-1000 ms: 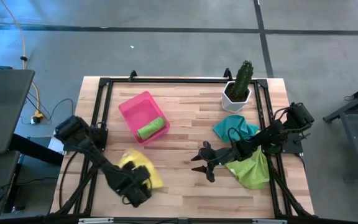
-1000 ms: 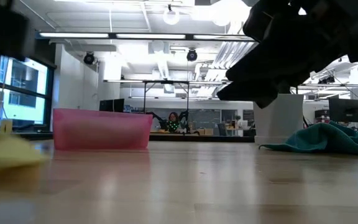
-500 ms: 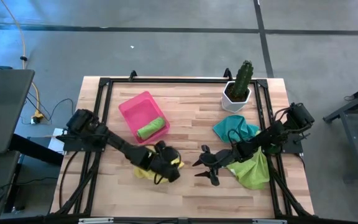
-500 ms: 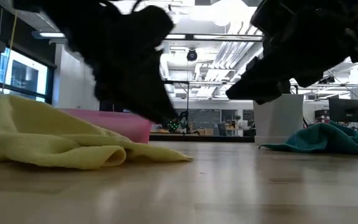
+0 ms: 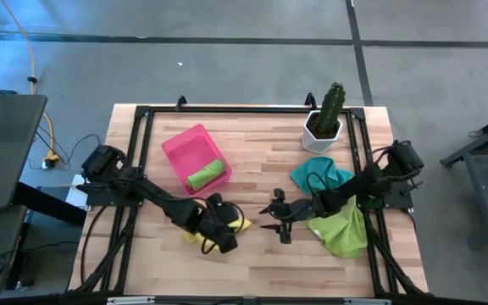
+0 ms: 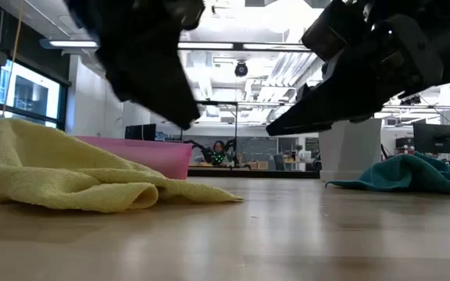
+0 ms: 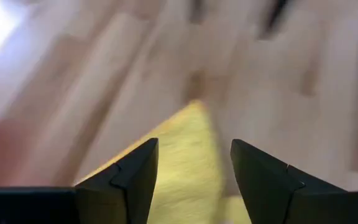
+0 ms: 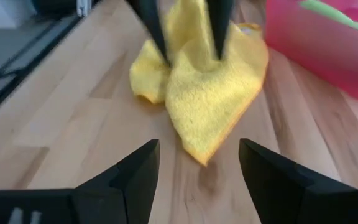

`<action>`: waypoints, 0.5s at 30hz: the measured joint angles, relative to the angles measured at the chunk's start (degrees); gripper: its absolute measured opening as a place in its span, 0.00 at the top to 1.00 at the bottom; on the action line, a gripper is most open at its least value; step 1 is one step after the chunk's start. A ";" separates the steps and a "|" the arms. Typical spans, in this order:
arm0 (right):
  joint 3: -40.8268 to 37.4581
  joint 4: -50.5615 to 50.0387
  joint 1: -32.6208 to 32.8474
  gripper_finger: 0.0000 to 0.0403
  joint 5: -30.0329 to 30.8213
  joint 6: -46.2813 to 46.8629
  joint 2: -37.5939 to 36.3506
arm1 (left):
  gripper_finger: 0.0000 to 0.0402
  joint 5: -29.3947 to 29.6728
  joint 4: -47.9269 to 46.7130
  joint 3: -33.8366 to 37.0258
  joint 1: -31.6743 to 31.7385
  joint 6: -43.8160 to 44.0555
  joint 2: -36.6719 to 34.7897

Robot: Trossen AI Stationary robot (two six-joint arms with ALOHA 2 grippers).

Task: Roll microfiber towels into tight, uniform cylinder then place into a basket
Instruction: Adjust the pink bin

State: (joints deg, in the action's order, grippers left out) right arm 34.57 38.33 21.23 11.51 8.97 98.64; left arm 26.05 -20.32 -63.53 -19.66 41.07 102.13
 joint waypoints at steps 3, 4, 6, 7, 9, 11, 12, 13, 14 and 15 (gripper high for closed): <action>0.94 0.32 0.01 0.47 0.00 -0.02 2.11 | 0.52 4.50 -4.29 0.00 0.73 3.41 0.33; 1.70 0.46 0.01 0.47 0.00 -0.02 3.18 | 0.52 5.87 -5.61 0.02 1.07 4.20 0.37; 2.86 0.47 0.01 0.47 0.00 -0.01 4.80 | 0.52 7.04 -6.44 0.07 2.02 4.65 0.37; 3.76 0.50 0.01 0.47 -0.01 0.00 5.86 | 0.52 7.32 -6.76 0.04 2.46 4.53 0.37; 4.96 0.45 0.01 0.47 -0.04 -0.02 7.39 | 0.52 7.28 -7.36 0.07 3.38 3.33 0.37; 6.49 0.43 0.01 0.47 -0.24 -0.02 8.86 | 0.52 6.12 -6.55 0.31 4.31 2.11 0.35; 7.00 0.51 0.01 0.47 -0.48 -0.02 9.30 | 0.52 5.10 -6.34 0.65 4.87 1.86 0.35; 7.40 0.50 0.01 0.47 -0.60 -0.02 9.58 | 0.52 3.95 -6.25 1.12 5.34 1.83 0.35; 7.98 0.47 0.01 0.47 -0.62 -0.02 10.09 | 0.52 2.45 -5.88 1.59 5.81 1.81 0.35; 8.55 0.52 0.02 0.47 -0.68 -0.01 10.61 | 0.52 1.07 -5.76 1.96 6.28 1.81 0.35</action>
State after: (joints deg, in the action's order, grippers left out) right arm 43.12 38.85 21.25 10.83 8.96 109.26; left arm 27.12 -26.09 -61.56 -13.38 42.87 102.48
